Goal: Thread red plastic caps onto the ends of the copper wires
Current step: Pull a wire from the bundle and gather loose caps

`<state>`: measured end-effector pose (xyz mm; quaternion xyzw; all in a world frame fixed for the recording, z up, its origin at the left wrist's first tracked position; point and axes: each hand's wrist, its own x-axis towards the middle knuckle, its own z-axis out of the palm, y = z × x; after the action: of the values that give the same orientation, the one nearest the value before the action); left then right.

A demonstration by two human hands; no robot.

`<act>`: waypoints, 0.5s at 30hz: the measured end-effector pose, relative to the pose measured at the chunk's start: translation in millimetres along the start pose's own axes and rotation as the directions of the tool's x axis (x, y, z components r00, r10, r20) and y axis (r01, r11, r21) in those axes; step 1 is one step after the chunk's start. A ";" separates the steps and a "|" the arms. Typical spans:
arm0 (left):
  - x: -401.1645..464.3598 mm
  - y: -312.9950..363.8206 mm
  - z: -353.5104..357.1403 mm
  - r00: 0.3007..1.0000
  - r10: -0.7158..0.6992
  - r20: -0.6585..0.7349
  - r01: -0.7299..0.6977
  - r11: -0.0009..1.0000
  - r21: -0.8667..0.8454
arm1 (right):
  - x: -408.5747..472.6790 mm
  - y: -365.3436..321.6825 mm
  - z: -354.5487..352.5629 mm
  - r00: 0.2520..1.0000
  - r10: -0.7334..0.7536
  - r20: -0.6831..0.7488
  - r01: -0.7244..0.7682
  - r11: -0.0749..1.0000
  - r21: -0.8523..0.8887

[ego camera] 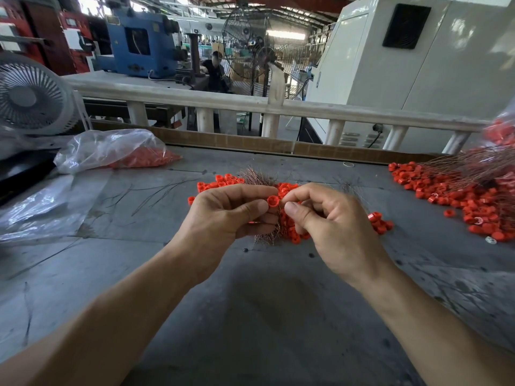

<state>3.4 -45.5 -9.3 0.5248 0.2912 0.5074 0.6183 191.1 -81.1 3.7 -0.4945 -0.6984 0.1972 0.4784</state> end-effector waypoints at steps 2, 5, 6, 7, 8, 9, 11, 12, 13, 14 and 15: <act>0.8 -0.6 0.1 1.000 -0.002 -0.008 0.002 1.000 -0.004 | 0.1 0.2 -0.4 1.000 0.015 0.010 -0.015 1.000 0.000; 1.4 -1.4 -0.8 1.000 0.003 -0.011 -0.003 1.000 0.009 | 0.0 -0.1 -1.4 0.999 0.033 0.035 -0.033 0.999 -0.006; 1.4 -1.5 -1.1 1.000 0.006 -0.008 -0.006 1.000 0.016 | 0.0 -0.2 -1.4 0.998 0.038 0.041 -0.038 0.999 -0.007; 1.4 -1.7 -1.2 1.000 0.010 -0.005 -0.010 1.000 0.024 | -0.2 0.0 -1.4 0.998 0.042 0.043 -0.042 0.999 -0.005; 1.4 -1.8 -1.1 1.000 0.014 -0.004 -0.014 0.999 0.031 | -0.3 0.2 -1.1 0.998 0.045 0.041 -0.045 0.999 -0.002; 1.4 -2.0 -1.0 1.000 0.018 -0.005 -0.018 0.999 0.036 | -0.3 0.5 -0.8 0.998 0.046 0.039 -0.046 0.999 0.002; 1.5 -2.6 -0.8 1.000 0.024 -0.002 -0.024 0.999 0.035 | 0.0 0.9 -0.2 0.998 0.050 0.035 -0.050 0.999 0.006; 1.5 -2.7 -0.8 1.000 0.025 0.002 -0.026 0.999 0.032 | 0.1 0.9 0.0 0.998 0.053 0.036 -0.053 0.998 0.013; 1.3 -2.8 -0.9 1.000 0.027 0.007 -0.027 0.999 0.027 | 0.1 1.1 0.1 0.998 0.058 0.041 -0.059 0.998 0.025; 1.2 -2.7 -0.8 1.000 0.028 0.015 -0.028 0.999 0.022 | 0.1 1.2 0.4 0.997 0.064 0.048 -0.066 0.997 0.041; 1.0 -2.5 -0.6 0.999 0.029 0.023 -0.029 0.999 0.017 | 0.0 1.2 0.6 0.996 0.072 0.060 -0.076 0.995 0.060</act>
<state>4.0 -44.2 -11.7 0.5402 0.2808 0.5076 0.6097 191.2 -80.5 2.5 -0.4991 -0.6866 0.2505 0.4655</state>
